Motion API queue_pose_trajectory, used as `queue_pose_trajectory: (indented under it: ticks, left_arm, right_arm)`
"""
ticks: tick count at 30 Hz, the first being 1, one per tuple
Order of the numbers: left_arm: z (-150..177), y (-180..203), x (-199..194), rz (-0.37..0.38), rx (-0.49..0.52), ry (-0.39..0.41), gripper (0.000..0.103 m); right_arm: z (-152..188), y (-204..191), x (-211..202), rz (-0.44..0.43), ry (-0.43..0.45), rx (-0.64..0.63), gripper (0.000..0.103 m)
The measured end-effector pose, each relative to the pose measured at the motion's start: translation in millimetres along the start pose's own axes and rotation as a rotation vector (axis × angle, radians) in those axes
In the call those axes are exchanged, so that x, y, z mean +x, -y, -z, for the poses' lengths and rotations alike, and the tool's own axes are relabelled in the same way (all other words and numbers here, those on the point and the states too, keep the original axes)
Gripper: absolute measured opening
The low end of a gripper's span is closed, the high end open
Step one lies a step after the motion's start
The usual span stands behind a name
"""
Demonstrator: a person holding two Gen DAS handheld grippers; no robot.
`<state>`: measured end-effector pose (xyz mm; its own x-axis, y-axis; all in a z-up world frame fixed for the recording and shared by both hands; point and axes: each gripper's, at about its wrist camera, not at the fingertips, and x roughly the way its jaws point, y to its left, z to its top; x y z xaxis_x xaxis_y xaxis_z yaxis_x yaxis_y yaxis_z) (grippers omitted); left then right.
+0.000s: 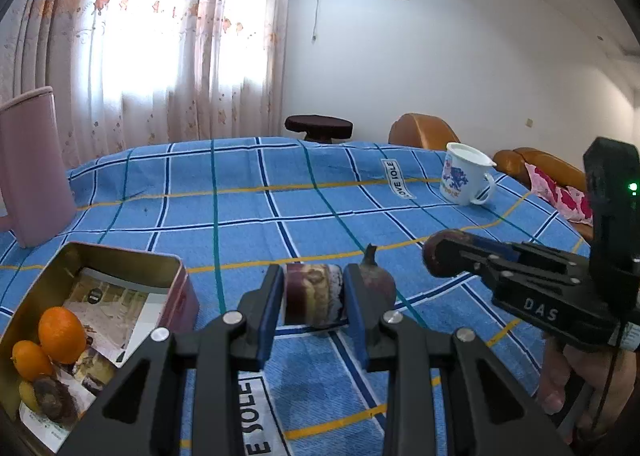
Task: Organize fruits
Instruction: 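Grasp the cut sugarcane piece with the left tool while the right tool grasps the brown kiwi, then carry the sugarcane piece and kiwi over the tin box and release both inside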
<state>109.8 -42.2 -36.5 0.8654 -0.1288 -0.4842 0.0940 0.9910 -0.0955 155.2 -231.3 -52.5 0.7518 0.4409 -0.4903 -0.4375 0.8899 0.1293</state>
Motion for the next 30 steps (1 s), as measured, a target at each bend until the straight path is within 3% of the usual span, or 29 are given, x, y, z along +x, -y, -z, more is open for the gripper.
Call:
queue_pose_trajectory:
  ticks: [30]
  left_arm:
    - [2.8, 9.7, -22.5, -0.049, 0.053, 0.12, 0.033]
  right_arm:
    - [6.8, -14.4, -38.3, 0.0, 0.205, -0.088, 0.026]
